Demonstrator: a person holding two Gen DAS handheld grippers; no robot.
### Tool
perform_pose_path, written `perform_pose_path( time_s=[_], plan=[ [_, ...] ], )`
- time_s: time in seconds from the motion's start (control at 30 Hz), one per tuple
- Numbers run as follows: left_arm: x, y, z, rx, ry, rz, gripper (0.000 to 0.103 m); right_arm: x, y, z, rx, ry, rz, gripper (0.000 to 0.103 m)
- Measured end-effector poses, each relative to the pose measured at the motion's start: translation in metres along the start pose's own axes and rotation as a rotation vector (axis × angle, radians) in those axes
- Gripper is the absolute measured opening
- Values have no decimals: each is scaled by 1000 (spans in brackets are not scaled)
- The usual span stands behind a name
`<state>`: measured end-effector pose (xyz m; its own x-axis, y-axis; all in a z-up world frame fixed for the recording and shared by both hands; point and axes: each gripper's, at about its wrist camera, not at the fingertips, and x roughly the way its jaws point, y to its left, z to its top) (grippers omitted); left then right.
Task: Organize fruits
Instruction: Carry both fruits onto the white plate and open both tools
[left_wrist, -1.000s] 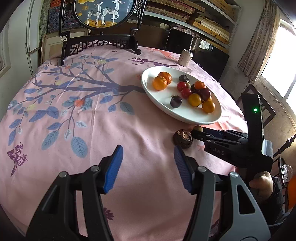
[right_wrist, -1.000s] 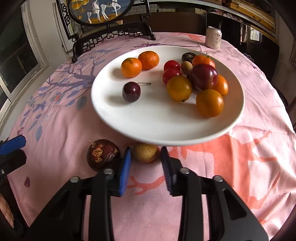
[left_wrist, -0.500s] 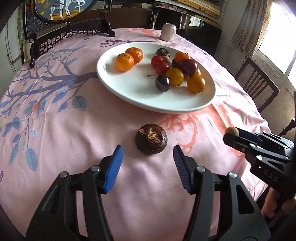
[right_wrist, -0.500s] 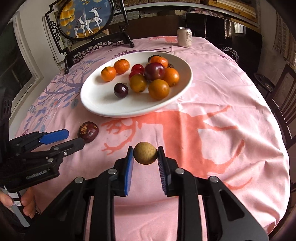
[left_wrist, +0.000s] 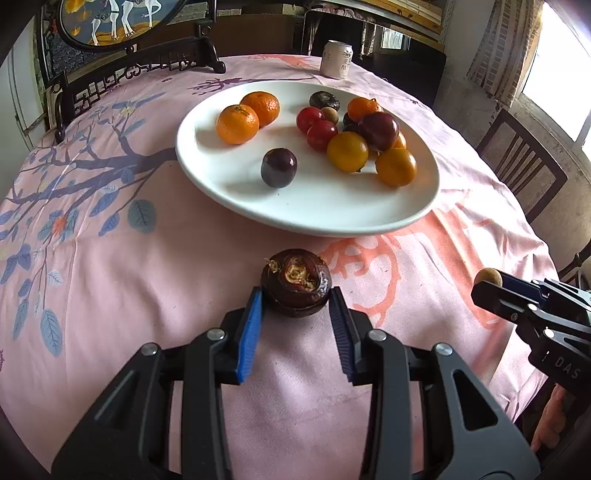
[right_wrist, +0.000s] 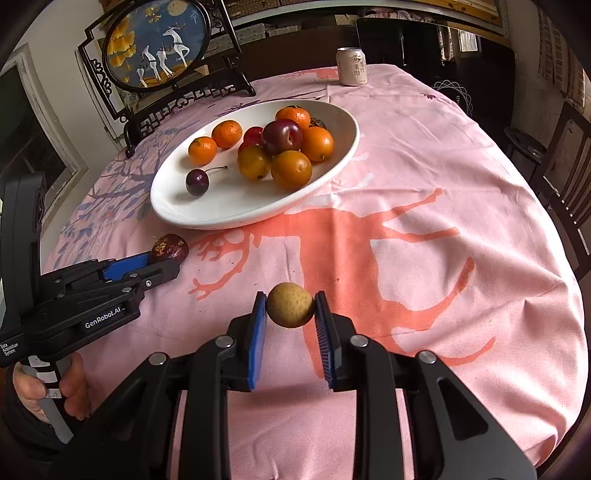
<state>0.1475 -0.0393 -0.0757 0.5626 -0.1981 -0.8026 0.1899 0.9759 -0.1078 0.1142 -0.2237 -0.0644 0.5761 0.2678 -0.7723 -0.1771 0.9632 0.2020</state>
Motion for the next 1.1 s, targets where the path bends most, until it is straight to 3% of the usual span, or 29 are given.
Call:
perform_pose_path(
  time_s=[0.77,1.1],
  plan=[
    [-52,6,-10,-6,-81,-48,37,-2,21,2,-54,-3,13,26],
    [-57,13,26,8,-130,-31,37,-1,49,51,-152,-70,72,26]
  ],
)
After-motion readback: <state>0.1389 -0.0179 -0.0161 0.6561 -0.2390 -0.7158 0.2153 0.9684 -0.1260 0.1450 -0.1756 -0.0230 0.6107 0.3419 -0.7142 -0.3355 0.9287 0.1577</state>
